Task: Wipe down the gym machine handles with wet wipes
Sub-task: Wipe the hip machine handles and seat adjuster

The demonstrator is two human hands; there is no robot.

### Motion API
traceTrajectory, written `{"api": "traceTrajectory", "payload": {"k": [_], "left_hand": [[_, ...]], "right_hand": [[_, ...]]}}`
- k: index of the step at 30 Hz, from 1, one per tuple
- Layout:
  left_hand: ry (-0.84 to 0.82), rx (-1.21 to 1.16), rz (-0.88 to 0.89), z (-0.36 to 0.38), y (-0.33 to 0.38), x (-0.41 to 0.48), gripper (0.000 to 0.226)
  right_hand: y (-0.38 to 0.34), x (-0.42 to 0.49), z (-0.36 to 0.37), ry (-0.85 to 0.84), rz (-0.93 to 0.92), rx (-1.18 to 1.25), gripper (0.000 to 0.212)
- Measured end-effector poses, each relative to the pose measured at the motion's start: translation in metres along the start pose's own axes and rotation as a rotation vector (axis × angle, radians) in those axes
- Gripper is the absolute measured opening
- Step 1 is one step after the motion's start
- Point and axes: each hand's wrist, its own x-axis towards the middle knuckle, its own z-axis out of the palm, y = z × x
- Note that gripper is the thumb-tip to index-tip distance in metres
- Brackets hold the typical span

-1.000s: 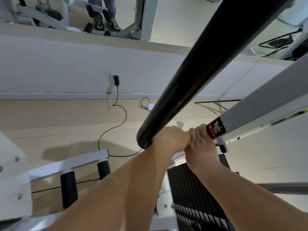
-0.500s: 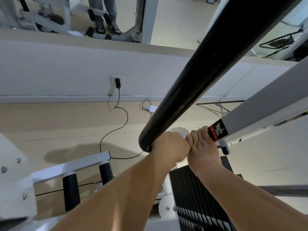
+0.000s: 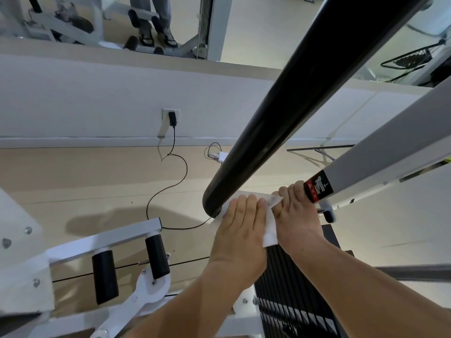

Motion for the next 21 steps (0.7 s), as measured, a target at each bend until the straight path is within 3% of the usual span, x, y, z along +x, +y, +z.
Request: {"api": "traceTrajectory", "payload": {"k": [5, 8, 11, 13, 17, 18, 19, 21], "left_hand": [[-0.112, 0.013, -0.077, -0.054, 0.004, 0.047, 0.035], [-0.304, -0.112, -0.176, -0.069, 0.008, 0.081, 0.042], [-0.215, -0.074, -0.194, -0.053, 0.011, 0.076, 0.039], [-0.031, -0.060, -0.161, -0.033, 0.013, 0.053, 0.034], [0.044, -0.244, 0.031, 0.003, 0.020, -0.018, 0.069], [-0.005, -0.355, -0.012, 0.007, 0.023, -0.038, 0.066], [-0.100, -0.502, -0.164, 0.019, 0.020, -0.052, 0.059], [-0.173, -0.932, -0.647, 0.035, 0.001, -0.069, 0.038]], "right_hand": [[-0.003, 0.001, 0.005, 0.018, 0.022, 0.073, 0.048], [-0.003, 0.003, 0.007, 0.022, 0.027, 0.067, 0.045], [-0.003, 0.002, 0.008, 0.018, 0.032, 0.107, 0.048], [-0.006, 0.003, 0.011, 0.036, 0.045, 0.135, 0.058], [-0.006, 0.004, 0.010, 0.020, 0.066, 0.149, 0.048], [-0.006, 0.004, 0.011, 0.023, 0.075, 0.165, 0.037], [-0.006, 0.003, 0.011, 0.037, 0.095, 0.207, 0.026], [-0.008, 0.003, 0.011, 0.067, 0.112, 0.277, 0.016]]}}
